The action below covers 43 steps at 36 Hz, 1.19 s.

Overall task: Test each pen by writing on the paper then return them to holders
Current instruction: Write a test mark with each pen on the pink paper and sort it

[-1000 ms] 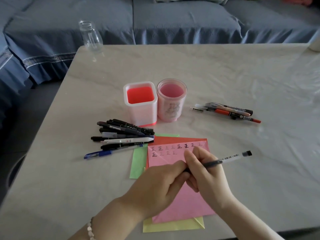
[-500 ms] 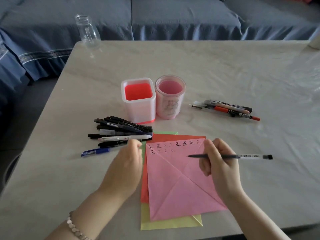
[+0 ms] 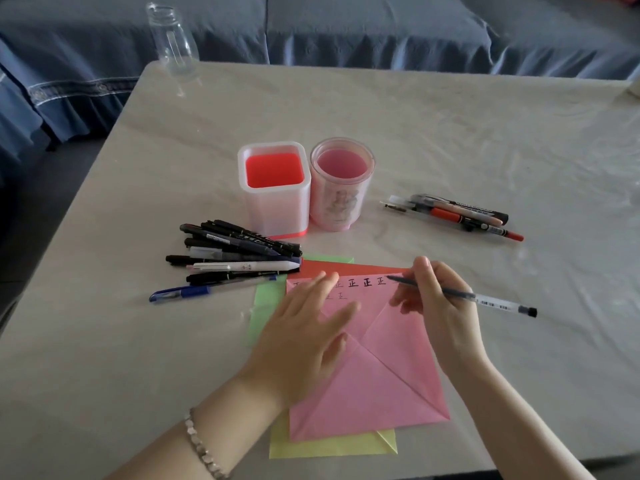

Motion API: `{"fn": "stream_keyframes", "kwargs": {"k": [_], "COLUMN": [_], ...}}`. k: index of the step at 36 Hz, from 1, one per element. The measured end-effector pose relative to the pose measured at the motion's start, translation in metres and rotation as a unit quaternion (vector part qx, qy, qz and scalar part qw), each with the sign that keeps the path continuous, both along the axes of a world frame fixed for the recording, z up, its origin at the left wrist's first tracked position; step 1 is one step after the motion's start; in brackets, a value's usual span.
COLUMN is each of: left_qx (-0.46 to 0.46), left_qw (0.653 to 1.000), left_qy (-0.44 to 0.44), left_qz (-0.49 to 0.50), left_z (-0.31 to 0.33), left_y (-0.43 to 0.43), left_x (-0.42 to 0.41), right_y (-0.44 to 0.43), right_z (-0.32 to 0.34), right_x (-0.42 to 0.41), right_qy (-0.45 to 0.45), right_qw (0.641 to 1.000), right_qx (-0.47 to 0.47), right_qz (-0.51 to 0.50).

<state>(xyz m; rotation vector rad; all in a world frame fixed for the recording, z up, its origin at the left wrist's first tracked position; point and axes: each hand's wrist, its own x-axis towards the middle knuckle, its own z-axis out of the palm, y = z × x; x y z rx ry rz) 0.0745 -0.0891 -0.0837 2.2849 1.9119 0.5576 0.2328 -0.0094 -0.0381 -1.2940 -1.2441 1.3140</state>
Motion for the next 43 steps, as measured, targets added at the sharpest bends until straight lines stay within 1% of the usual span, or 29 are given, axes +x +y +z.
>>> {"fn": "stream_keyframes", "kwargs": {"k": [2,5,8,14,19,23,33,38,43], "left_qx": [-0.040,-0.072,-0.082,-0.080,-0.076,-0.071,-0.065,-0.066,-0.067], "left_qw": [0.999,0.997,0.996,0.995,0.994,0.994,0.995,0.995,0.995], "left_qy": [0.021,0.003,-0.029,-0.058,-0.074,-0.079,-0.080,-0.079,-0.079], "left_qz": [-0.008,-0.012,-0.013,-0.020,-0.007,-0.007,-0.007,-0.006,-0.009], "left_z": [-0.005,-0.008,-0.006,-0.009,-0.009,-0.010,-0.009,-0.008,-0.008], "left_y": [0.002,0.004,0.004,0.006,0.005,0.004,0.003,0.004,0.004], "left_x": [0.003,0.001,-0.001,-0.003,-0.001,-0.001,0.001,0.001,0.001], "right_y": [0.005,0.010,0.013,0.012,0.007,0.007,0.008,0.007,0.008], "right_z": [-0.002,-0.006,-0.011,-0.035,-0.048,-0.052,-0.053,-0.052,-0.052], "right_x": [-0.004,-0.011,-0.020,-0.036,-0.039,-0.038,-0.037,-0.038,-0.038], "right_qy": [0.001,-0.014,-0.039,-0.097,-0.142,-0.152,-0.158,-0.142,-0.152], "right_qw": [1.000,1.000,0.998,0.989,0.977,0.974,0.972,0.974,0.972], "right_qx": [0.000,0.019,0.032,0.075,0.122,0.146,0.162,0.165,0.171], "right_qz": [0.006,-0.003,-0.041,-0.088,-0.098,-0.086,-0.067,-0.061,-0.060]}}
